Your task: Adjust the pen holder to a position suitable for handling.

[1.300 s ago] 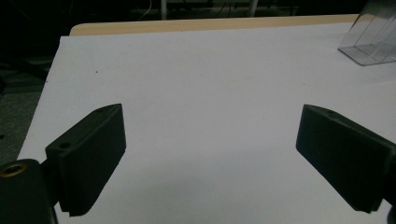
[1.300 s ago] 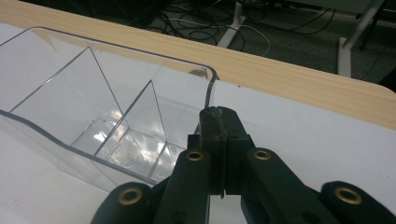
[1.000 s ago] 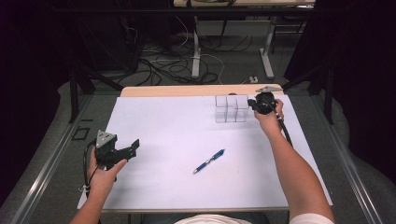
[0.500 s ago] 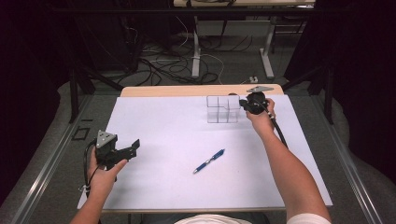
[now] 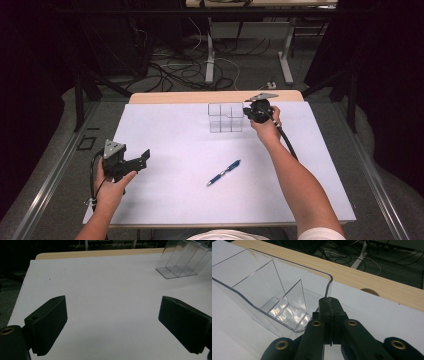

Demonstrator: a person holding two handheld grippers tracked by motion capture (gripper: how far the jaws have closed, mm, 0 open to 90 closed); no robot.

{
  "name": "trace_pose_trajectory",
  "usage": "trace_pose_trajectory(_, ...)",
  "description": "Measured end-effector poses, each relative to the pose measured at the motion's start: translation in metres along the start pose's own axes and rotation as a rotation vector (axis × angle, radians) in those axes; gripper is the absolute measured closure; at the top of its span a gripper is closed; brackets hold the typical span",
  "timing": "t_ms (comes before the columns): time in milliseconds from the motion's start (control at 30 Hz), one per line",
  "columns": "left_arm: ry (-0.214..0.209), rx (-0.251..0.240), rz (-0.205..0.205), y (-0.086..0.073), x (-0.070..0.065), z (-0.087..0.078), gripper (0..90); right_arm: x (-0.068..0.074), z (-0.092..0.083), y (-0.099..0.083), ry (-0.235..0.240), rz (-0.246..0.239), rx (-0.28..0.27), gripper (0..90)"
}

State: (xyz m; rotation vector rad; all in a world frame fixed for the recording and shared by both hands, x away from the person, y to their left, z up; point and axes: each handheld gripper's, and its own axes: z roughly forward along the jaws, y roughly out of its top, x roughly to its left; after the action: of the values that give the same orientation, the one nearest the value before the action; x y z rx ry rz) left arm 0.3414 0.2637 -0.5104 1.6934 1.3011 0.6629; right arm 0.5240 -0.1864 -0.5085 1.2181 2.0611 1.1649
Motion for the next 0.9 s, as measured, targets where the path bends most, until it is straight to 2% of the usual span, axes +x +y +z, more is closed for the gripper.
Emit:
trace_pose_trajectory(300, -0.003, 0.001, -0.001, 0.000, 0.000, 0.000, 8.6, 0.016, 0.008, 0.003, 0.023, -0.002, -0.002, 90.0)
trace_pose_trajectory(667, -0.005, 0.003, 0.002, 0.000, 0.000, 0.000, 8.7, 0.019, 0.011, 0.003, 0.034, -0.006, -0.002, 90.0)
trace_pose_trajectory(900, -0.004, 0.006, 0.000, 0.000, 0.001, 0.001, 8.8, 0.020, 0.006, 0.003, 0.035, 0.000, -0.012, 89.3)
